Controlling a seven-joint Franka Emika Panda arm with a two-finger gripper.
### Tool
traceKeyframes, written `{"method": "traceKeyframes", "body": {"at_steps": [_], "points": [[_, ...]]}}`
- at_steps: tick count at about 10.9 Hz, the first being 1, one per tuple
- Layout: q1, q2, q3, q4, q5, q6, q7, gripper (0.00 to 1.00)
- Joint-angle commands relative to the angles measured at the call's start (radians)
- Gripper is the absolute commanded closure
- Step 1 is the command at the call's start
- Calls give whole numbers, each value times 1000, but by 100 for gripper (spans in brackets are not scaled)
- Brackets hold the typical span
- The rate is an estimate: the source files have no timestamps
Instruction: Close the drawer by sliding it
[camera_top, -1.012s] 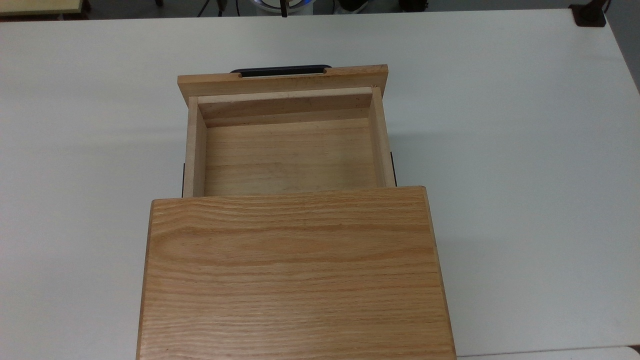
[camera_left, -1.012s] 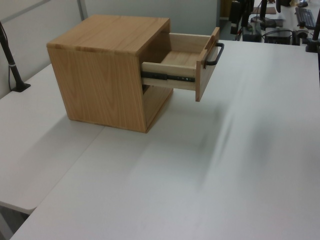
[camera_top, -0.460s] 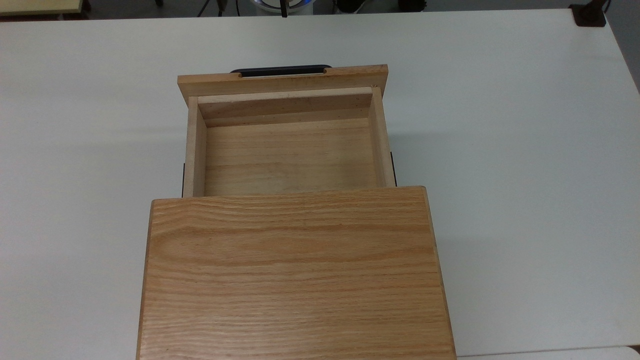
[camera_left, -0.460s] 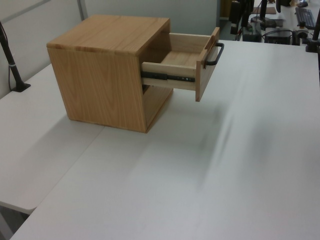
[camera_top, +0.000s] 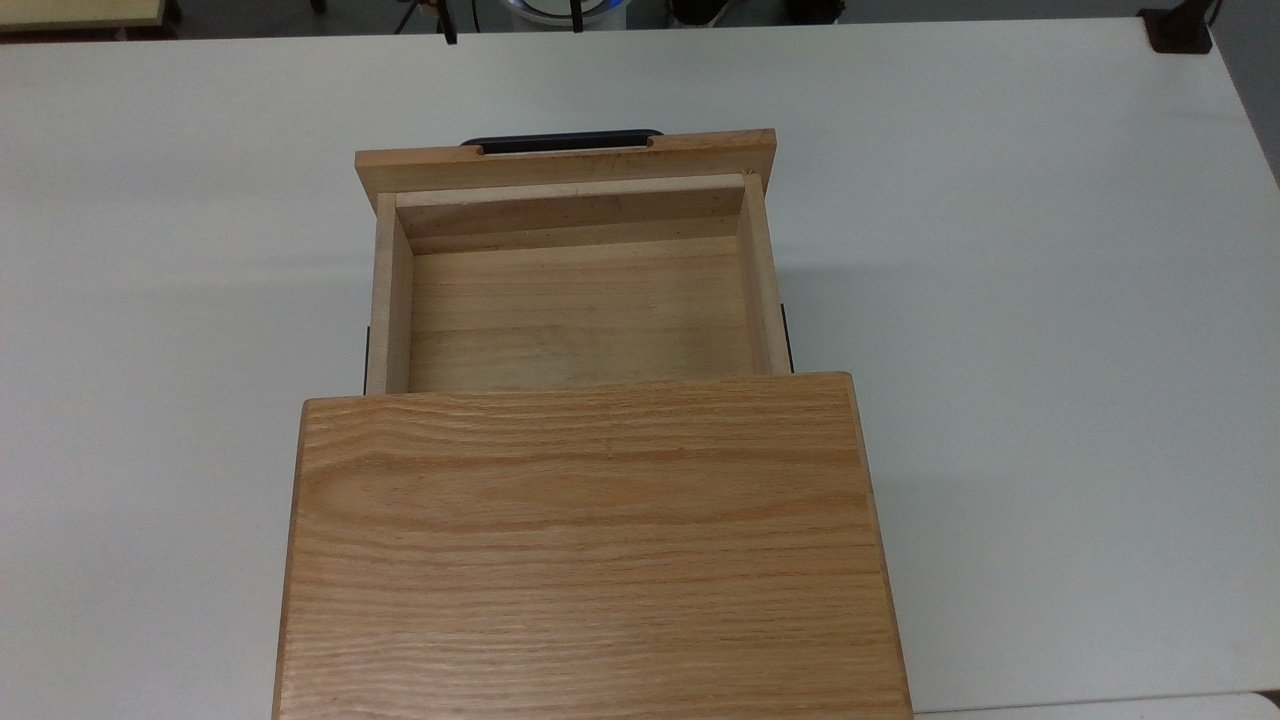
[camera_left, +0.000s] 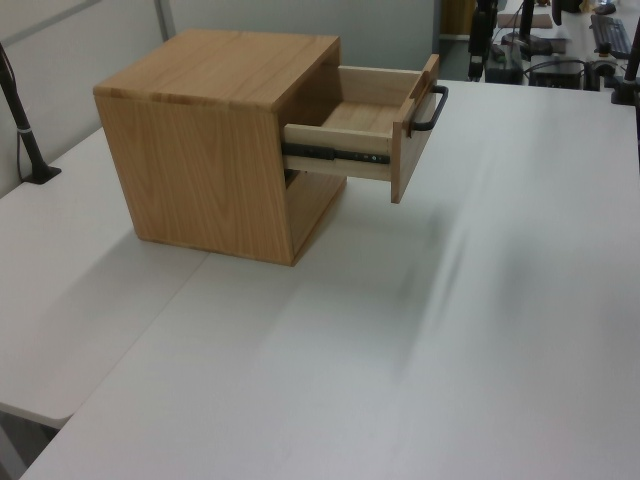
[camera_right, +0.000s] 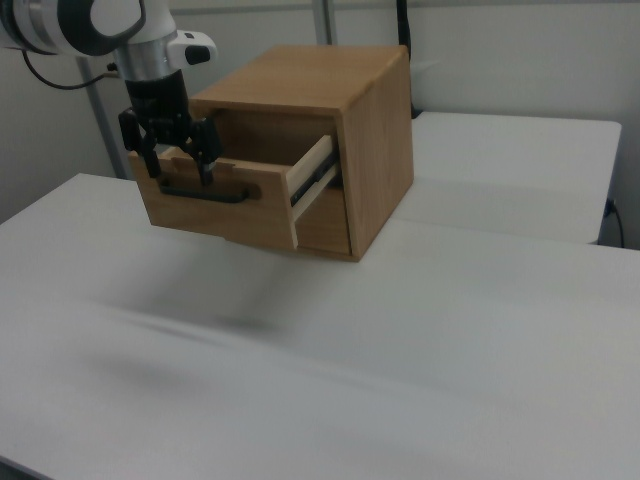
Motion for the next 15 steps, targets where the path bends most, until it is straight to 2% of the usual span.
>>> {"method": "traceKeyframes", "body": {"at_steps": [1, 2, 3, 5, 7, 10, 15], "points": [[21, -3, 17, -60, -15, -17, -30, 22], [20, 12, 29, -64, -15, -13, -10, 32], [18, 20, 29, -63, -3, -13, 72, 40], [33, 51, 43, -60, -3, 22, 241, 69], [38, 72, 45, -57, -3, 94, 302, 91], [40, 103, 45, -61, -3, 205, 483, 100], [40, 135, 43, -54, -4, 406, 666, 100]]}}
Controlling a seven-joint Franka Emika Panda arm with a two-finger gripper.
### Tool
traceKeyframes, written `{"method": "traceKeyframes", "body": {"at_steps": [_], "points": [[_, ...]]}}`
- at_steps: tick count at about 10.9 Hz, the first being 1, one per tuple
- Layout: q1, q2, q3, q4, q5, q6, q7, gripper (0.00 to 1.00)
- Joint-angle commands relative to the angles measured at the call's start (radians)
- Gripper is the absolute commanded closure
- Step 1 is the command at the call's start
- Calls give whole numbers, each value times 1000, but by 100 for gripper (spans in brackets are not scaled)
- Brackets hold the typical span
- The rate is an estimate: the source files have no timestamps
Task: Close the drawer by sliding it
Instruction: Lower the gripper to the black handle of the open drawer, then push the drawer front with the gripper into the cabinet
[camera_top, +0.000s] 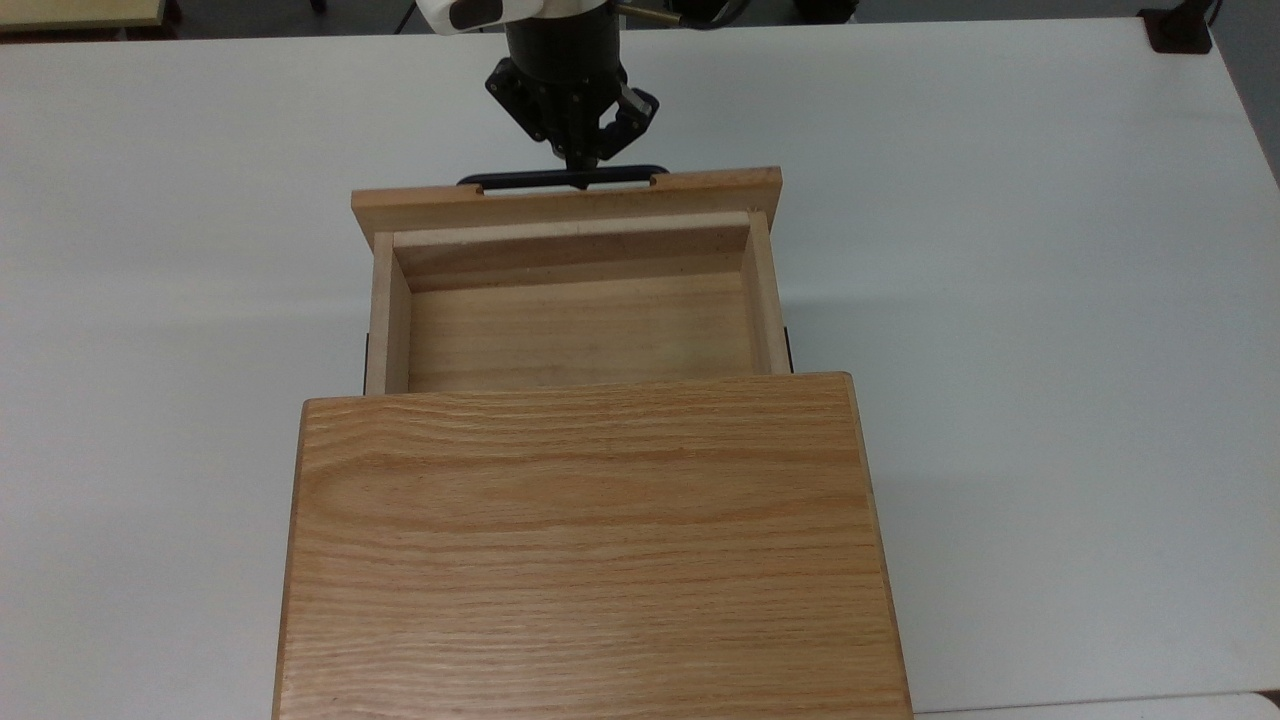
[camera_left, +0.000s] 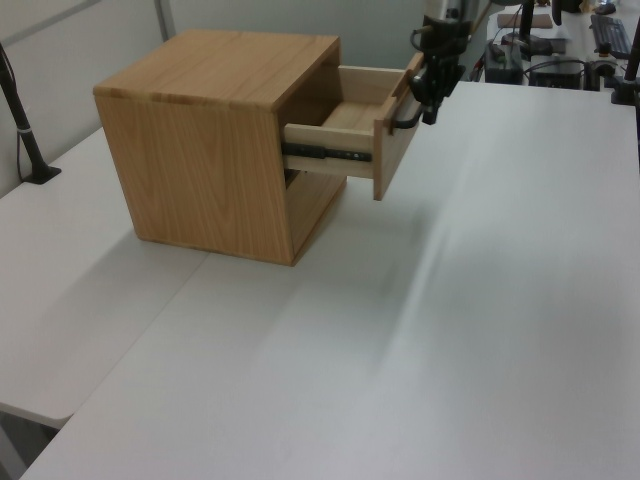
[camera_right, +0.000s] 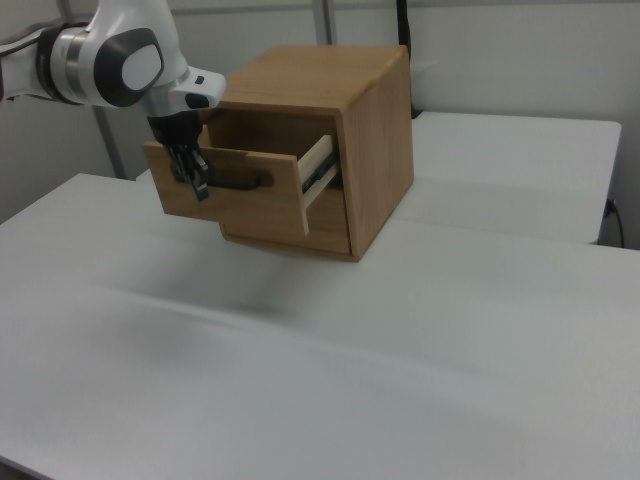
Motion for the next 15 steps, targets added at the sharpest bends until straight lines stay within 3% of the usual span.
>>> {"method": "traceKeyframes", "body": {"at_steps": [1, 6, 12, 15], "points": [[10, 18, -2, 3, -12, 159, 90, 100], [36, 203, -2, 167, -91, 286, 186, 100], [30, 278, -17, 259, -127, 469, 231, 100], [24, 300, -17, 259, -147, 526, 257, 100]]}}
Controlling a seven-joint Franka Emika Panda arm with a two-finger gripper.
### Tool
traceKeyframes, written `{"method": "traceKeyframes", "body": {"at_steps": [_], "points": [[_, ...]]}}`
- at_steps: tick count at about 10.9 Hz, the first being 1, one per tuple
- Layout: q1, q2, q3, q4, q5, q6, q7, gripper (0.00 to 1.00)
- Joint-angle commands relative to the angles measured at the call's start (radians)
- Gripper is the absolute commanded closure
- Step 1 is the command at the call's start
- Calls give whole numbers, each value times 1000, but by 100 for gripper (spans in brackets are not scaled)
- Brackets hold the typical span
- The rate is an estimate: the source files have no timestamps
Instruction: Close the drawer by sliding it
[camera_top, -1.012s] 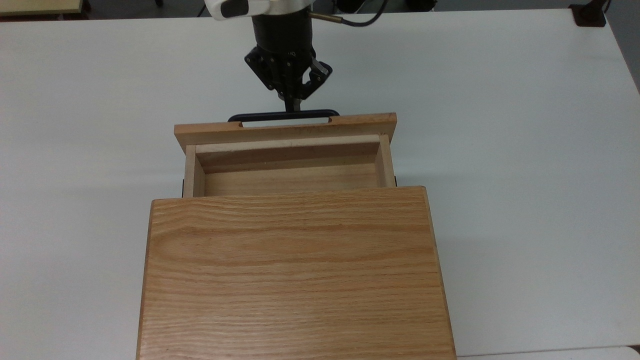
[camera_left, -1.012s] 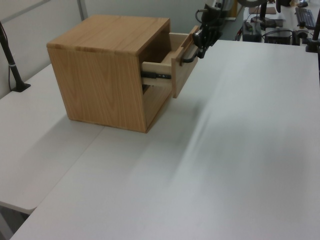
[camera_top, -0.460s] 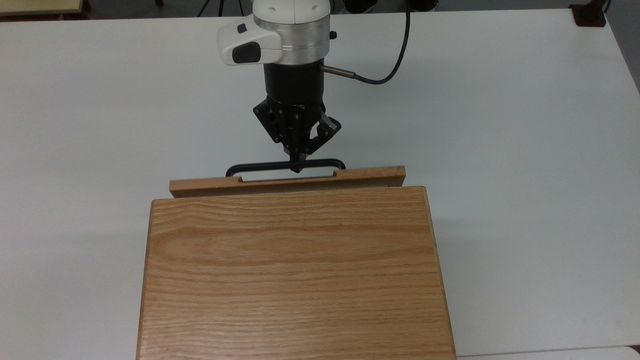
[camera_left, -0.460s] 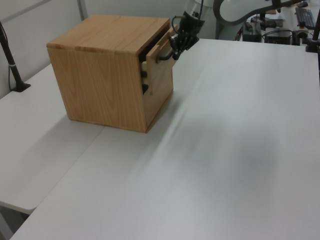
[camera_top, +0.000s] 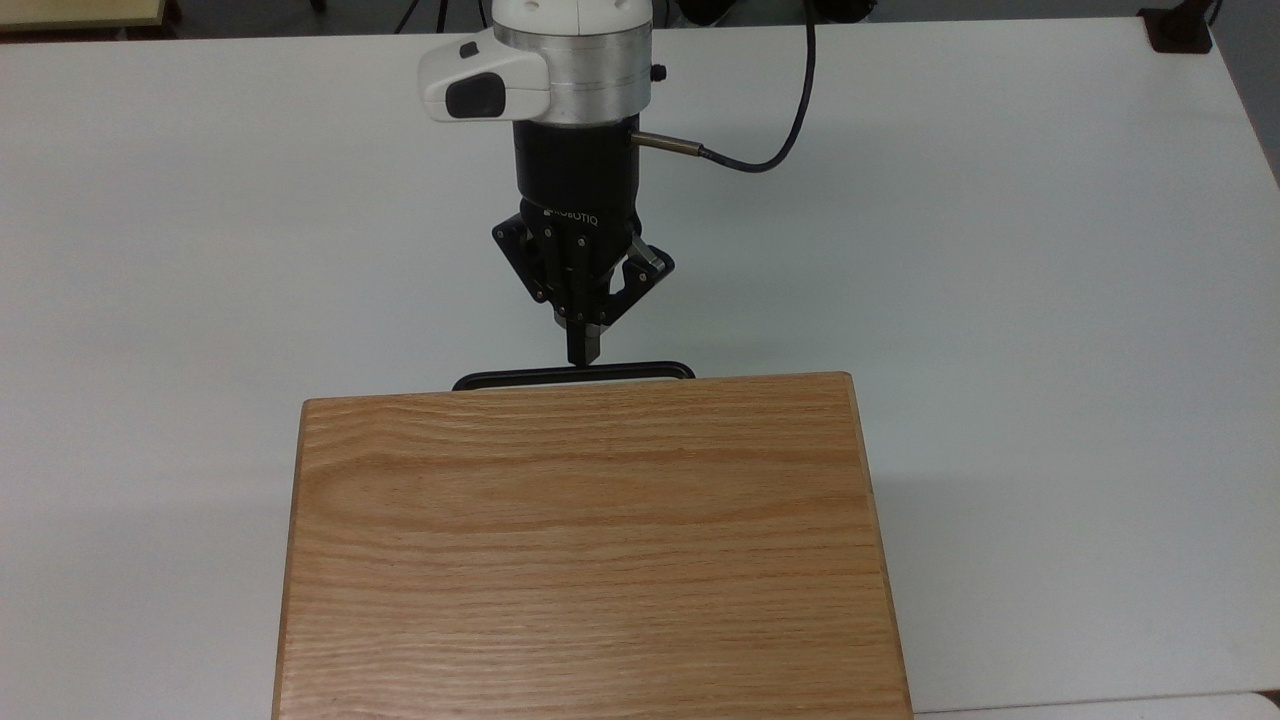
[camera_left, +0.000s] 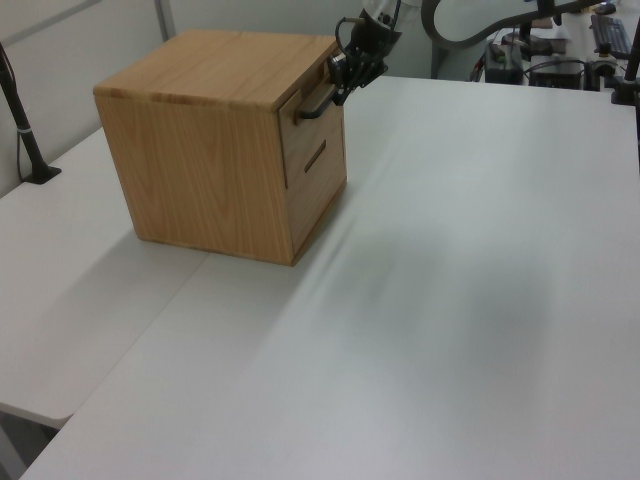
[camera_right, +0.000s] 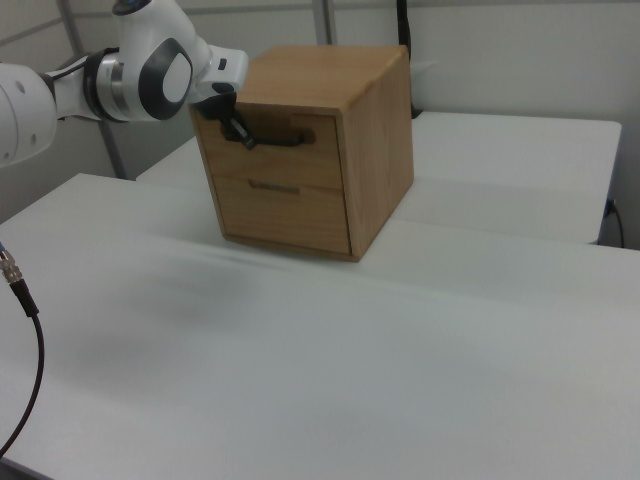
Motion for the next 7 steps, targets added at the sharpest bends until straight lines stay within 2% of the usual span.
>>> {"method": "traceKeyframes", "body": {"at_steps": [1, 3, 7], "points": [[-6, 39, -6, 47, -56, 83, 28, 100], [-12, -51, -2, -28, -58, -1, -33, 100], [-11, -208, 8, -36, -45, -504, -239, 100]]}}
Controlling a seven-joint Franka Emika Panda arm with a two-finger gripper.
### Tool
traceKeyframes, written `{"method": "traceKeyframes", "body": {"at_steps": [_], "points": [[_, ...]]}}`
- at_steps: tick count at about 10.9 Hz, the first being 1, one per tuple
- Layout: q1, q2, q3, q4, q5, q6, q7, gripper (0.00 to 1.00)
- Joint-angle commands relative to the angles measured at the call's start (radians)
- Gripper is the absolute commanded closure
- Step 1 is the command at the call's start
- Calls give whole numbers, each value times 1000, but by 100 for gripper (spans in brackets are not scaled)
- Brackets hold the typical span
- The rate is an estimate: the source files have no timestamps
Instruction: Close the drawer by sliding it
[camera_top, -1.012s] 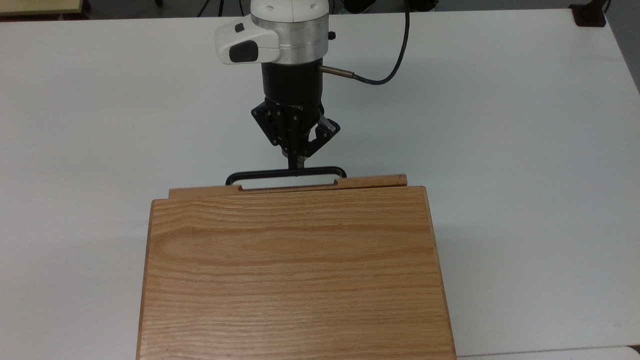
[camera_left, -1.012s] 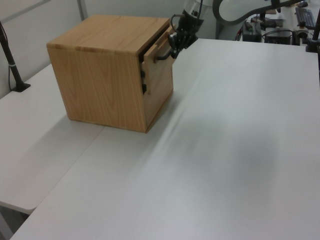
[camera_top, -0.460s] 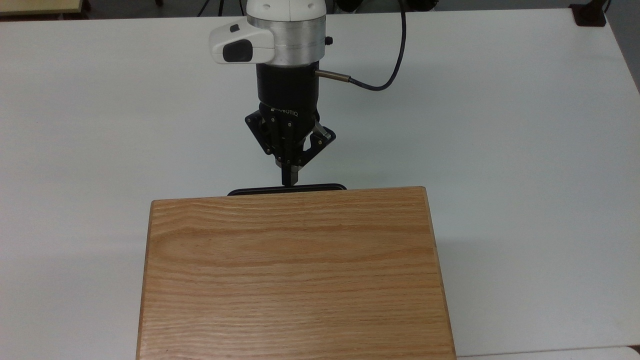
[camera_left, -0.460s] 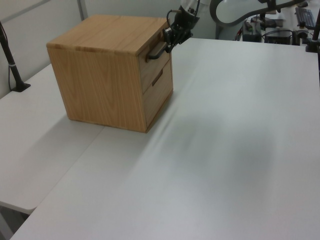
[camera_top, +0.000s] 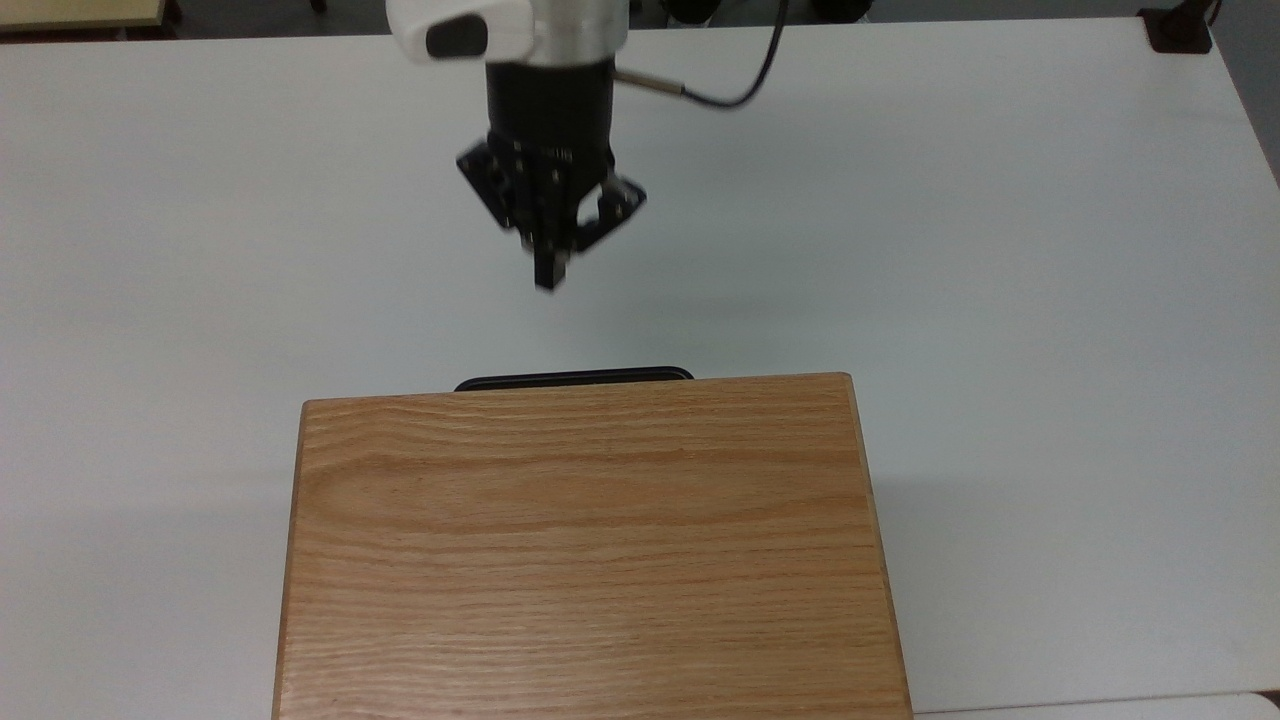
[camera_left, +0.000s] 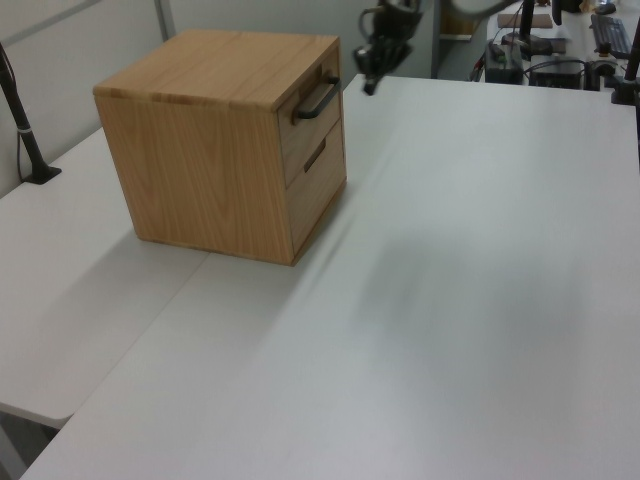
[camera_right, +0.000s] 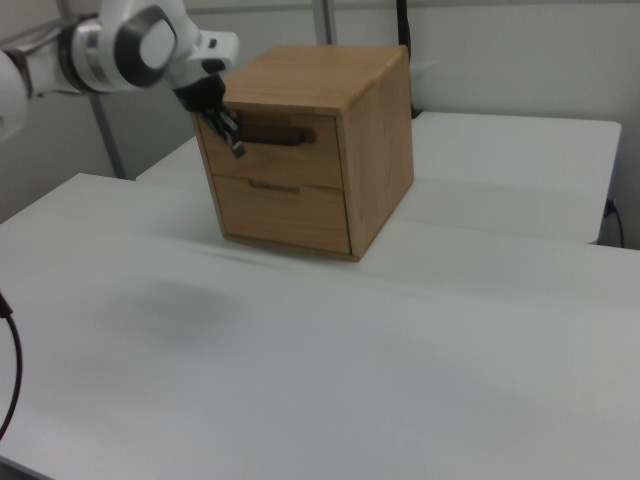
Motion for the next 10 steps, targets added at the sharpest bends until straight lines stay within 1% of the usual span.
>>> {"method": "traceKeyframes", "body": {"at_steps": [1, 2, 3, 4, 5, 6, 7, 8, 9, 10], "points": [[0, -141, 7, -42, -6, -306, -154, 100], [-1, -174, 5, -44, -3, -387, -205, 100], [2, -204, 4, -62, -3, -449, -219, 100], [6, -249, 1, -105, -1, -469, -220, 95], [12, -296, 1, -164, -1, -468, -224, 63], [17, -329, -2, -201, 0, -468, -248, 31], [17, -340, -2, -212, 8, -461, -252, 20], [12, -338, -4, -216, 17, -455, -253, 6], [6, -335, -5, -216, 17, -433, -255, 0], [5, -329, -24, -217, 19, -379, -276, 0]]}}
